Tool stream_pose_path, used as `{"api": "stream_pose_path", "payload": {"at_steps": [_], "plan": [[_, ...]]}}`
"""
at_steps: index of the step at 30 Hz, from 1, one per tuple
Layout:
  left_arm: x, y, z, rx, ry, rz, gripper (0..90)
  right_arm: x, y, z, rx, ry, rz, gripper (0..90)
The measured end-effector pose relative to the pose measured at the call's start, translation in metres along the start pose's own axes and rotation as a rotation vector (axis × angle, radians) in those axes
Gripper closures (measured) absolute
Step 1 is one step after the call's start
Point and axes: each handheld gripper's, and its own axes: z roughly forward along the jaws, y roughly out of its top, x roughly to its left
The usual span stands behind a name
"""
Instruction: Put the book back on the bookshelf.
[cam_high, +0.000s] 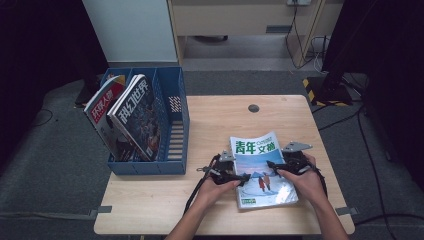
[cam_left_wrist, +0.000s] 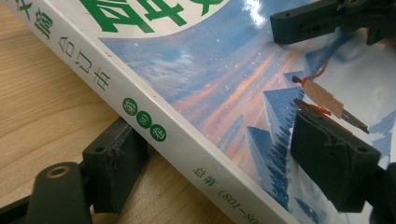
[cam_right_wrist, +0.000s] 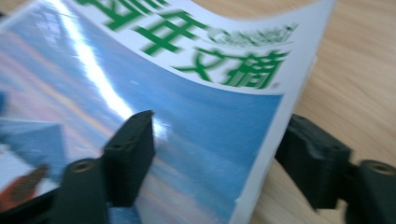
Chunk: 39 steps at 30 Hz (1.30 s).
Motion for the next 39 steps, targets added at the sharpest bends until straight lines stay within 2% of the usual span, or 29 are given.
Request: {"api": "stream_pose_path", "payload": {"at_steps": [1, 2, 4, 11, 13, 17, 20, 22, 26, 29, 31, 33, 39], "plan": [[0.000, 0.000, 0.000, 0.000, 0.000, 0.000, 18.3, 0.000, 0.000, 0.000, 0.000, 0.000, 0.000, 26.5], [0.000, 0.000, 0.000, -0.001, 0.000, -0.001, 18.3, -0.003, -0.003, 0.000, 0.001, -0.019, 0.020, 23.7], [0.000, 0.000, 0.000, -0.002, 0.000, -0.004, 19.0, -0.010, -0.008, -0.002, -0.004, -0.025, 0.065, 20.2], [0.003, 0.001, -0.001, -0.006, -0.001, -0.028, 21.4, -0.017, -0.016, -0.001, 0.005, 0.102, 0.173, 22.9], [0.004, 0.001, -0.001, -0.009, -0.010, -0.049, 21.8, -0.017, -0.017, 0.001, 0.000, 0.123, 0.188, 22.1], [0.011, 0.004, 0.000, -0.021, -0.033, -0.085, 22.0, -0.017, -0.018, 0.001, -0.005, 0.128, 0.192, 22.7], [0.016, 0.011, 0.002, 0.010, -0.032, -0.086, 23.2, -0.015, -0.018, 0.001, -0.012, 0.128, 0.181, 24.2], [0.018, 0.016, 0.003, 0.031, -0.016, -0.089, 23.2, -0.012, -0.018, 0.001, -0.008, 0.143, 0.174, 24.6], [0.026, 0.020, 0.002, 0.016, -0.029, -0.142, 24.8, -0.006, -0.015, 0.002, 0.000, 0.178, 0.149, 29.1], [0.030, 0.022, 0.000, 0.022, -0.040, -0.155, 28.2, -0.003, -0.013, 0.001, -0.006, 0.186, 0.126, 35.9], [0.032, 0.025, -0.001, 0.015, -0.027, -0.165, 28.1, 0.002, -0.012, 0.002, -0.004, 0.197, 0.119, 36.8], [0.036, 0.029, -0.003, -0.002, -0.041, -0.194, 29.4, 0.004, -0.010, 0.002, -0.006, 0.183, 0.102, 37.5], [0.038, 0.044, -0.006, -0.018, -0.014, -0.198, 32.1, 0.007, -0.011, 0.001, -0.002, 0.201, 0.103, 40.0]]}}
